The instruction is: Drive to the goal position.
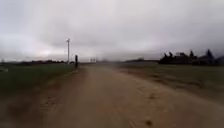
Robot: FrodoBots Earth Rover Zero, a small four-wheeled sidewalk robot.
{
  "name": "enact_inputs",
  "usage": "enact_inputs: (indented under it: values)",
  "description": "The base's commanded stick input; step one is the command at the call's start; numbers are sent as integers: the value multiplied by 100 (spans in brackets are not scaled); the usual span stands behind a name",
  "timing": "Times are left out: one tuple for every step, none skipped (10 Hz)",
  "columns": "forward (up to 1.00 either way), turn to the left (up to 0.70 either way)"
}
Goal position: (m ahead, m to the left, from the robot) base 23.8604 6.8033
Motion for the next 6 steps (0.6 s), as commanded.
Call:
enact_inputs:
  values:
    - [85,0]
    - [85,0]
    - [85,0]
    - [85,0]
    - [85,0]
    - [85,0]
